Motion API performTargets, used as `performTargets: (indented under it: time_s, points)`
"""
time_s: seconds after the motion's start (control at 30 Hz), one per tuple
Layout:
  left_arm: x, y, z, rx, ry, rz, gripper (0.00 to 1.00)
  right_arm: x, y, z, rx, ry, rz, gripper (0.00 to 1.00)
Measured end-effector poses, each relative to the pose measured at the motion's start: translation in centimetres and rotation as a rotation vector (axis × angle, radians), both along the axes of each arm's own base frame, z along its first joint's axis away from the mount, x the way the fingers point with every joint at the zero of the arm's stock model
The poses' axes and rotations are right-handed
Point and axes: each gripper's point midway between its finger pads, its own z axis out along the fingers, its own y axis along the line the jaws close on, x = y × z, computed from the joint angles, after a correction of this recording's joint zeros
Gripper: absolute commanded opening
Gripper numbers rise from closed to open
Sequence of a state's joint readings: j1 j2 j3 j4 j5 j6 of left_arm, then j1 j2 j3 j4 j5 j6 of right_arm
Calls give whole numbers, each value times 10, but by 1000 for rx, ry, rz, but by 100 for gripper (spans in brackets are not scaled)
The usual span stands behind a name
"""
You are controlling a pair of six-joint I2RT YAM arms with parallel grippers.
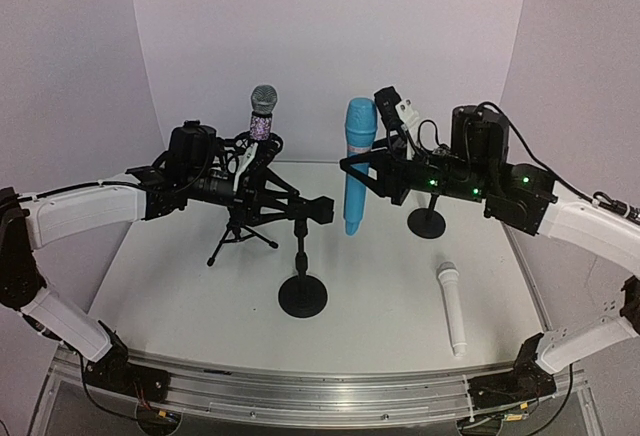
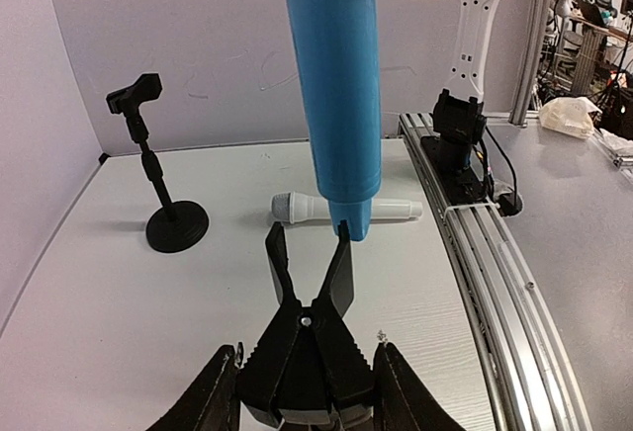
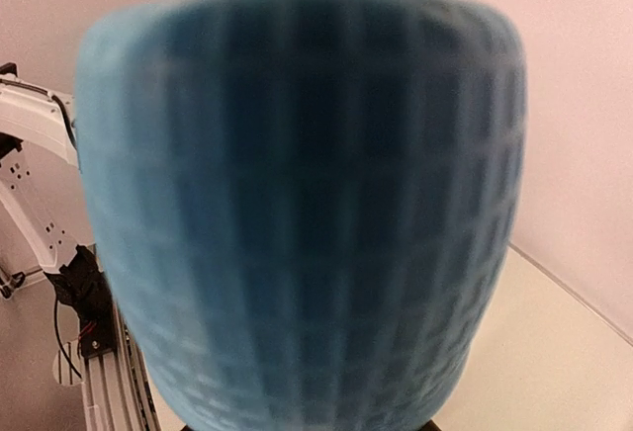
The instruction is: Attach the microphones to the stand
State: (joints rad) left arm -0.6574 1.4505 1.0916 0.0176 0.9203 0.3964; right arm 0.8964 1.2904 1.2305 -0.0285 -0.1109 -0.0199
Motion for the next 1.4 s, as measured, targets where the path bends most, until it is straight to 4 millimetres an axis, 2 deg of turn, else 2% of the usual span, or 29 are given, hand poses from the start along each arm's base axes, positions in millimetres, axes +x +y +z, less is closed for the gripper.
performTargets:
  time_s: [0.17,0.53,1.4]
  points:
    - [0,0,0,-5,10,-9,0,4,8,-8,-27,-55,21,0]
    - [-1,-1,0,-15,23,-25,0,7,20,-45,-37,-71,53,0]
    - [10,1,1,-42,51,-5,0,32,53,-51,164,-10,68,0]
